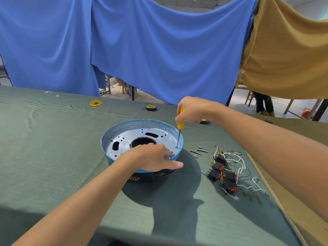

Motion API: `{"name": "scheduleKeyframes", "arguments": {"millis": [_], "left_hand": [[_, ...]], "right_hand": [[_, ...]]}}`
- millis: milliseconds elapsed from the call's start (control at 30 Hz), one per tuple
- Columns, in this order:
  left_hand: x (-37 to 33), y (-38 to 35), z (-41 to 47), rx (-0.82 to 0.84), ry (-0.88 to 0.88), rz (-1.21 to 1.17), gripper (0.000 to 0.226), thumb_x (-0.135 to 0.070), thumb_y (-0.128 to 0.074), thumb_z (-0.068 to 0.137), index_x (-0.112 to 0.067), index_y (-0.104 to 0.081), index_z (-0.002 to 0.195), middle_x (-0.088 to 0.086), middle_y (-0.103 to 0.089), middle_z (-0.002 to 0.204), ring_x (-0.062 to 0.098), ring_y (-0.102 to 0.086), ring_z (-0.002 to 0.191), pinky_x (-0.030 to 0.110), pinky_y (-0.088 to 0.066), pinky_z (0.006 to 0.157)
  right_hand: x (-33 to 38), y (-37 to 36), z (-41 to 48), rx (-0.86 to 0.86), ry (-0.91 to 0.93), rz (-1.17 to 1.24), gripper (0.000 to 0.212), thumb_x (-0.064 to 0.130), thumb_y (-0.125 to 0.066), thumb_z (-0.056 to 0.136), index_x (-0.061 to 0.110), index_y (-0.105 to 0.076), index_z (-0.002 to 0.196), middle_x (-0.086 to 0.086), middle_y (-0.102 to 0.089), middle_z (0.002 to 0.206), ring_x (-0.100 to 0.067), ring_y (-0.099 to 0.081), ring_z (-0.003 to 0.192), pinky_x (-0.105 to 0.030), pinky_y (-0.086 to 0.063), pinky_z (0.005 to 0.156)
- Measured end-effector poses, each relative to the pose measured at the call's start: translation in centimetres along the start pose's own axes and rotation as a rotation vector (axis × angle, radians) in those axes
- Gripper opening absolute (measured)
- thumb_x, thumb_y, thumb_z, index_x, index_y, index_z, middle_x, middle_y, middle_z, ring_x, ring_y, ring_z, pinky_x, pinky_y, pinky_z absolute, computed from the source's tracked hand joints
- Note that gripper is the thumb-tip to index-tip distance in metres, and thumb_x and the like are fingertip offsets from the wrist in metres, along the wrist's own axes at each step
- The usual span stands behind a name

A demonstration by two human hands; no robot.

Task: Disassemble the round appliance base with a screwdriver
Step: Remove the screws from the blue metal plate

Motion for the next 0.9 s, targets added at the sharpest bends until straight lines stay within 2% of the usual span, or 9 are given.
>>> {"name": "scheduleKeyframes", "arguments": {"millis": [100, 167, 233, 333, 500, 633, 733, 833, 900], "left_hand": [[-0.4, 2.1, 1.0, -0.107, -0.068, -0.166, 0.036, -0.054, -0.053, 0.093, -0.021, -0.067, 0.086, 0.008, -0.066, 0.083, 0.026, -0.057, 0.079, 0.035, -0.046, 0.077], [0.0, 3.3, 1.8, -0.209, -0.029, -0.154, 0.025, -0.038, -0.062, 0.092, -0.020, -0.070, 0.106, 0.003, -0.073, 0.099, 0.022, -0.064, 0.090, 0.038, -0.052, 0.086], [0.2, 3.9, 2.8, -0.254, -0.022, -0.107, 0.026, -0.028, -0.067, 0.090, -0.018, -0.069, 0.113, 0.002, -0.072, 0.106, 0.022, -0.065, 0.094, 0.040, -0.054, 0.088], [-0.1, 4.1, 4.4, -0.264, -0.067, -0.093, 0.032, -0.019, -0.071, 0.087, -0.015, -0.068, 0.118, 0.004, -0.070, 0.111, 0.021, -0.064, 0.096, 0.037, -0.054, 0.089], [-0.1, 3.8, 6.1, -0.277, -0.090, -0.085, 0.031, -0.021, -0.069, 0.089, -0.022, -0.068, 0.120, 0.005, -0.066, 0.119, 0.024, -0.061, 0.104, 0.031, -0.048, 0.080], [-0.4, 3.3, 6.2, -0.234, -0.140, -0.078, 0.017, -0.022, -0.066, 0.090, -0.025, -0.074, 0.105, 0.002, -0.068, 0.092, 0.023, -0.057, 0.081, 0.027, -0.041, 0.062], [-0.7, 3.3, 6.1, -0.209, -0.157, -0.014, 0.018, -0.024, -0.064, 0.091, -0.029, -0.074, 0.106, 0.000, -0.067, 0.092, 0.023, -0.058, 0.083, 0.028, -0.042, 0.065], [-0.6, 3.1, 6.1, -0.173, -0.157, 0.008, 0.018, -0.026, -0.063, 0.092, -0.028, -0.074, 0.106, 0.002, -0.068, 0.094, 0.024, -0.059, 0.087, 0.030, -0.045, 0.069], [-0.5, 3.1, 6.1, -0.168, -0.151, 0.005, 0.017, -0.026, -0.063, 0.092, -0.027, -0.075, 0.104, 0.003, -0.068, 0.093, 0.026, -0.059, 0.088, 0.036, -0.047, 0.074]], "right_hand": [[-0.2, 0.0, 0.2, -0.035, 0.013, -0.026, 0.044, 0.049, -0.057, 0.085, 0.010, -0.049, 0.065, -0.003, -0.042, 0.053, -0.023, -0.042, 0.052, -0.022, -0.034, 0.043], [-0.3, 0.3, 0.4, -0.080, 0.027, -0.030, 0.050, 0.049, -0.055, 0.089, 0.008, -0.045, 0.062, -0.004, -0.041, 0.056, -0.024, -0.042, 0.058, -0.027, -0.030, 0.047], [-0.3, 0.1, 0.5, -0.066, 0.052, 0.032, 0.035, 0.033, -0.059, 0.087, -0.001, -0.060, 0.078, -0.007, -0.048, 0.064, -0.022, -0.043, 0.059, -0.026, -0.032, 0.047], [-0.4, -0.4, 0.5, 0.034, 0.090, 0.161, 0.014, 0.023, -0.060, 0.084, 0.012, -0.066, 0.090, -0.006, -0.058, 0.078, -0.016, -0.050, 0.060, -0.022, -0.043, 0.045], [-1.1, -0.1, 0.9, 0.005, 0.068, 0.080, 0.045, 0.050, -0.053, 0.091, 0.007, -0.055, 0.079, -0.004, -0.050, 0.066, -0.018, -0.048, 0.053, -0.021, -0.041, 0.044], [-1.3, -0.6, 1.1, 0.022, 0.105, 0.217, 0.027, 0.027, -0.056, 0.090, 0.003, -0.061, 0.079, -0.004, -0.050, 0.052, -0.016, -0.042, 0.043, -0.019, -0.035, 0.040], [-1.1, -0.8, 1.0, 0.085, 0.131, 0.322, 0.016, 0.019, -0.059, 0.085, 0.004, -0.064, 0.087, 0.000, -0.051, 0.050, -0.011, -0.042, 0.043, -0.021, -0.036, 0.044], [-0.8, -0.9, 1.0, 0.141, 0.128, 0.356, 0.022, 0.019, -0.064, 0.083, 0.000, -0.064, 0.094, -0.007, -0.056, 0.068, -0.016, -0.047, 0.057, -0.025, -0.041, 0.051], [-0.7, -0.9, 1.2, 0.132, 0.113, 0.287, 0.028, 0.029, -0.064, 0.084, 0.001, -0.064, 0.084, -0.004, -0.056, 0.063, -0.016, -0.048, 0.055, -0.025, -0.041, 0.049]]}}
Point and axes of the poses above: each hand's wrist, its own z-axis towards the middle knuckle, its own y-axis out of the back of the hand, x = y × z, the point moved 8 cm from there along z, towards the middle knuckle
